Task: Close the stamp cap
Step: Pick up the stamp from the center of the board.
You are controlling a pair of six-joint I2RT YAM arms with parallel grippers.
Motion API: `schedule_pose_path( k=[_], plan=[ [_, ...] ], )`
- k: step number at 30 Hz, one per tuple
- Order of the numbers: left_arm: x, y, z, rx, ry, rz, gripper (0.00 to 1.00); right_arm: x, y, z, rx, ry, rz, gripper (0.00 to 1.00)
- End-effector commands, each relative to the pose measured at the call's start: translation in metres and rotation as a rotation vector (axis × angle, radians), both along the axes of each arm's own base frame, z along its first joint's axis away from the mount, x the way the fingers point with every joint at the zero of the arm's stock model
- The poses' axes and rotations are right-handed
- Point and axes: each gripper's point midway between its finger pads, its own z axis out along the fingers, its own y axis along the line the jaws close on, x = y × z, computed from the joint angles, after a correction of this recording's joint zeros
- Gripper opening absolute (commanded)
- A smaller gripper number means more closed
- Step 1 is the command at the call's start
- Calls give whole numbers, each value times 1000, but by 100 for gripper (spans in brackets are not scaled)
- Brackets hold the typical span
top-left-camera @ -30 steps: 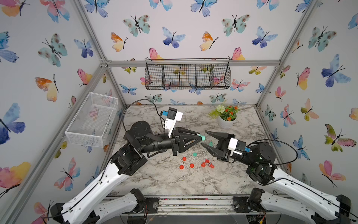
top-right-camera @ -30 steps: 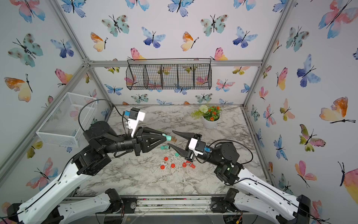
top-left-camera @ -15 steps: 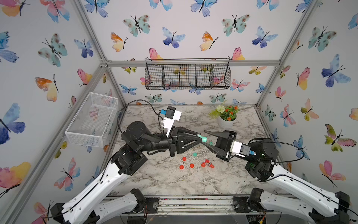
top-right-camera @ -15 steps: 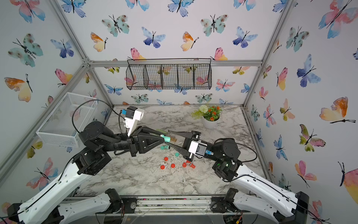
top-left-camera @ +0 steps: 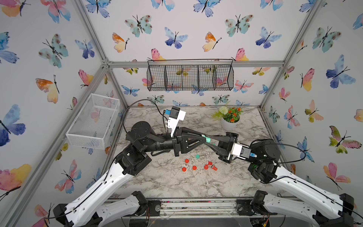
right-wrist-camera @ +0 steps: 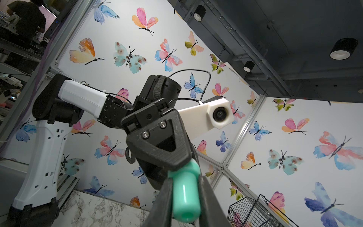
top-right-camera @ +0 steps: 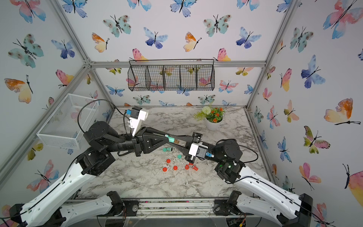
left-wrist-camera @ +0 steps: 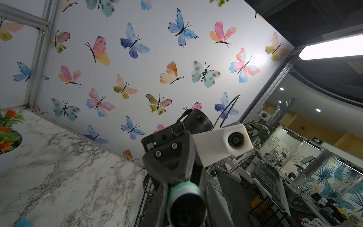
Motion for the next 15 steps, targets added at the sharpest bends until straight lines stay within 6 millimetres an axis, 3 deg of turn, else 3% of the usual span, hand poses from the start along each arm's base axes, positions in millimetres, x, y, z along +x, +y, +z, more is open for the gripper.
schedule_pose_path(
  k=[1, 4, 7, 11, 15],
  plan=[
    [-5, 0, 3, 0, -6, -23, 20, 1, -1, 11, 17, -5, -10, 18],
    [-3, 1, 2, 4, -7, -8, 24, 1, 0, 9, 11, 0, -11, 13],
    [4, 1, -3, 38, -7, 42, 41, 7, 2, 1, -14, 29, -31, 12],
    [25, 8, -20, 126, -7, 183, 62, 22, 8, -23, -82, 99, -81, 10],
    [54, 26, -37, 201, 0, 358, 69, 39, 15, -53, -164, 195, -142, 6]
  ],
)
